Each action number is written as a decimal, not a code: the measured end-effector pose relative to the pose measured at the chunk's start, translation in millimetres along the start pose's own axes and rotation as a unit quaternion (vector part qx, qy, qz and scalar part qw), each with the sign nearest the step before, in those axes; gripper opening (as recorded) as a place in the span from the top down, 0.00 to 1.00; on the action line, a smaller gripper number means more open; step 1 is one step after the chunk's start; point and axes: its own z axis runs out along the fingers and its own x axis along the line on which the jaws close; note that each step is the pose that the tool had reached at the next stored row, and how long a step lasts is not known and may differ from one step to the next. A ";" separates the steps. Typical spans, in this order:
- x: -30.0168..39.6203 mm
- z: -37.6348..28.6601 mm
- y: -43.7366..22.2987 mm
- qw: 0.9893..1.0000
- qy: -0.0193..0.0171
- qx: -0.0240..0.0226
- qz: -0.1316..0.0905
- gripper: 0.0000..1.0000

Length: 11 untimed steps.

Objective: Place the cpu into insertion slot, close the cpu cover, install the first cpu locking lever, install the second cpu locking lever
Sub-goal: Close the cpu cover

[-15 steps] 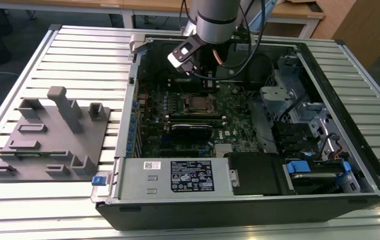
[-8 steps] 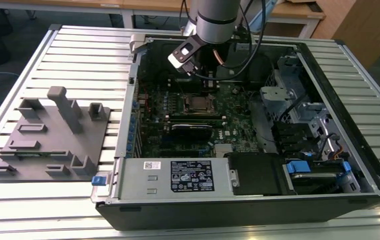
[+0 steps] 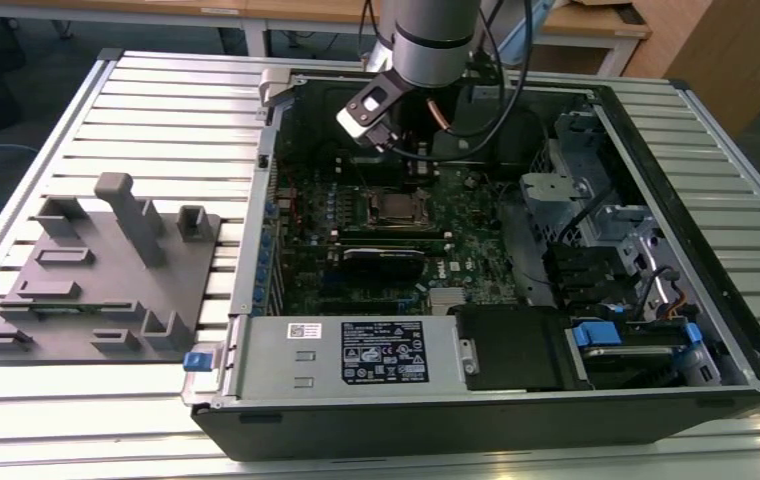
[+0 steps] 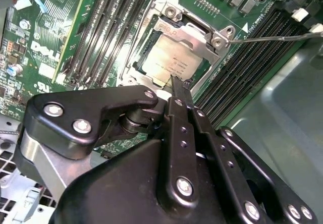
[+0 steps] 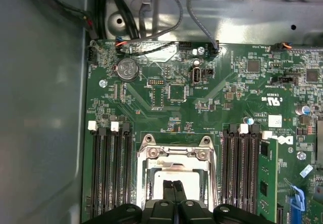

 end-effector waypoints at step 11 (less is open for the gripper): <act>0.0 0.0 0.0 1.000 0.000 0.000 -0.021 0.90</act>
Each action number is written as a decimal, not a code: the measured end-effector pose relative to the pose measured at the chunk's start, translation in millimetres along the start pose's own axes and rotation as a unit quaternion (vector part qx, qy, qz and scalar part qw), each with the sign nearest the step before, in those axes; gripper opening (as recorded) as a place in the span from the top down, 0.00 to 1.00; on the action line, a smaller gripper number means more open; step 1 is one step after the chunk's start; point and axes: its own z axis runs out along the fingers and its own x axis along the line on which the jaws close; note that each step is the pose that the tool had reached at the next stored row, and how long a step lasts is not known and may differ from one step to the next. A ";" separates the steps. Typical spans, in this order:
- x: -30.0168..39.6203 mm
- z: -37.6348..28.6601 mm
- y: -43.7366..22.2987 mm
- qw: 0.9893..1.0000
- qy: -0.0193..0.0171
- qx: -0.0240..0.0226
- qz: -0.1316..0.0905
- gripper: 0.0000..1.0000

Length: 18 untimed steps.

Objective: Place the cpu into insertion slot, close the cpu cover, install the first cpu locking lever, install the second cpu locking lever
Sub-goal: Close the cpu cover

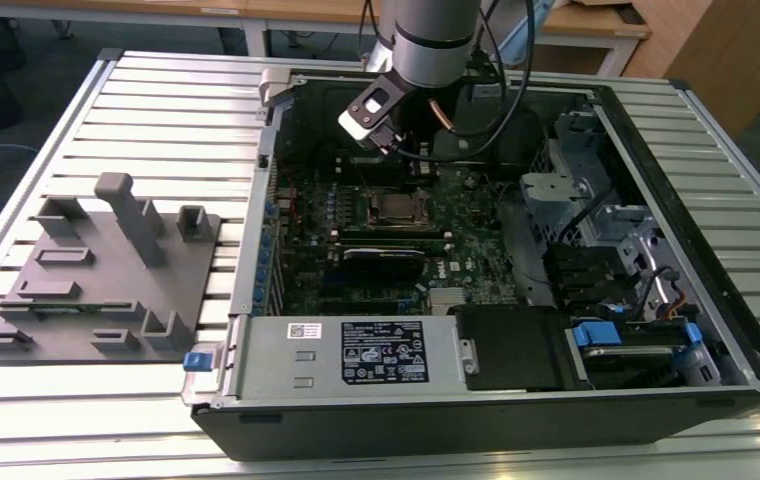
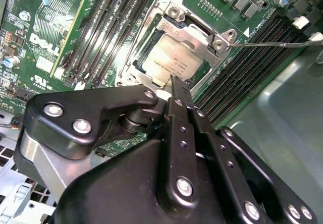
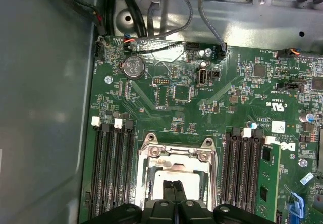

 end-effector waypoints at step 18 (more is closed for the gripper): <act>0.0 0.0 0.0 1.000 0.001 0.000 -0.016 0.90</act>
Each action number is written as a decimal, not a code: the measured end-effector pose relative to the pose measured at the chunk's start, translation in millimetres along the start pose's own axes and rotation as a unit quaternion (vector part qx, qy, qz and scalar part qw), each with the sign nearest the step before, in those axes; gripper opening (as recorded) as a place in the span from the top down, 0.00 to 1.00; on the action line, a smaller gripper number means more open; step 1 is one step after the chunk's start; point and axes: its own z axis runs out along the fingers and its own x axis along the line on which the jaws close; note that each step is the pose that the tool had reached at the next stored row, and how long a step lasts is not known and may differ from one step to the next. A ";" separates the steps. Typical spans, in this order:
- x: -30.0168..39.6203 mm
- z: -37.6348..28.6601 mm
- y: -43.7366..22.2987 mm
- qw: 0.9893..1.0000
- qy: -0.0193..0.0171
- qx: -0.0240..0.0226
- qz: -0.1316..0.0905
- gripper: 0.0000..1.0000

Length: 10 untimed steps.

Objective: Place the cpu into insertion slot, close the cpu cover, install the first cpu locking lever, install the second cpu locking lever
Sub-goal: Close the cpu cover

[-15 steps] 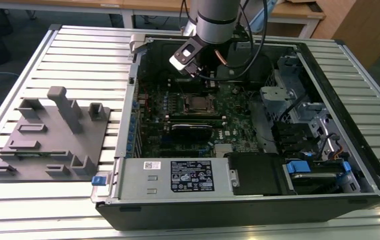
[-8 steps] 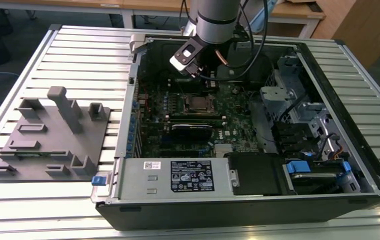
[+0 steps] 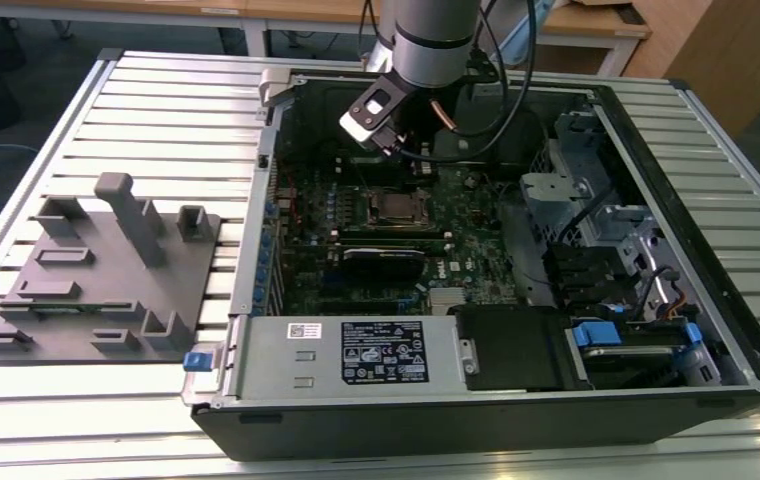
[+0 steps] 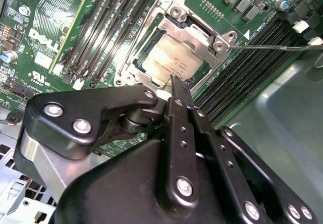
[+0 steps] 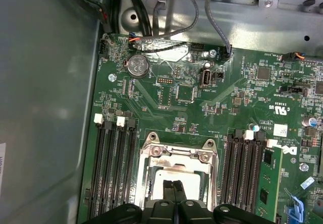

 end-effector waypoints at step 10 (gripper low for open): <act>0.0 0.0 0.0 1.000 0.000 0.000 0.000 0.90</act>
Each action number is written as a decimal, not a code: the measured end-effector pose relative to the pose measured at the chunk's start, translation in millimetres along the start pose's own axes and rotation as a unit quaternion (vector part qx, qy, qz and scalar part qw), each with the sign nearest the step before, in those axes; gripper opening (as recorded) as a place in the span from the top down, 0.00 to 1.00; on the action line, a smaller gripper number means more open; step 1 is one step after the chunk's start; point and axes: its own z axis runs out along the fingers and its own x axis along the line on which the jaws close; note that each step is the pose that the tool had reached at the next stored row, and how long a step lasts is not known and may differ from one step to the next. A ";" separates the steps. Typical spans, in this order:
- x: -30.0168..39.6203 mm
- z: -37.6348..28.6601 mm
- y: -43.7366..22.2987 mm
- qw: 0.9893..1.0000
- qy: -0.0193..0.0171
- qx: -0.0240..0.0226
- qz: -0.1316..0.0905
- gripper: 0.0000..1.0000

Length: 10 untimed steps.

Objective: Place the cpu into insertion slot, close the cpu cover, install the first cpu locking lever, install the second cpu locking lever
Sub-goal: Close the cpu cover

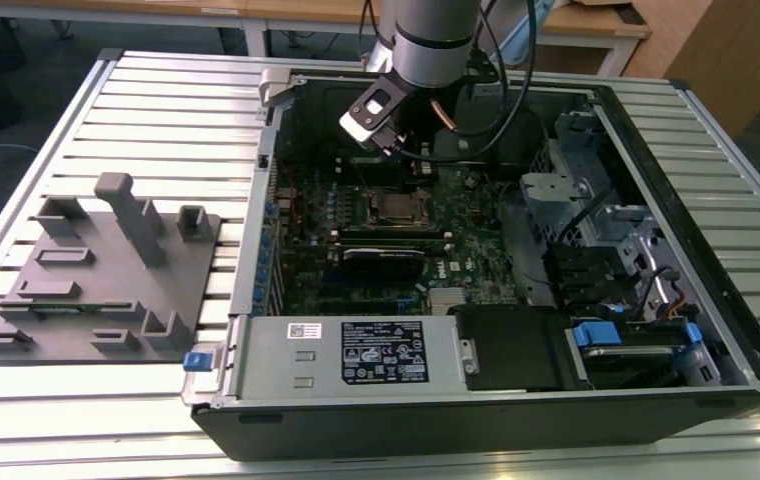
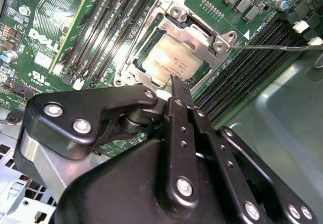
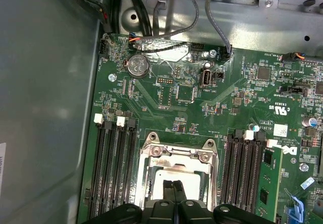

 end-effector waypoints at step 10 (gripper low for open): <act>0.0 0.0 0.0 1.000 0.000 0.000 -0.009 0.90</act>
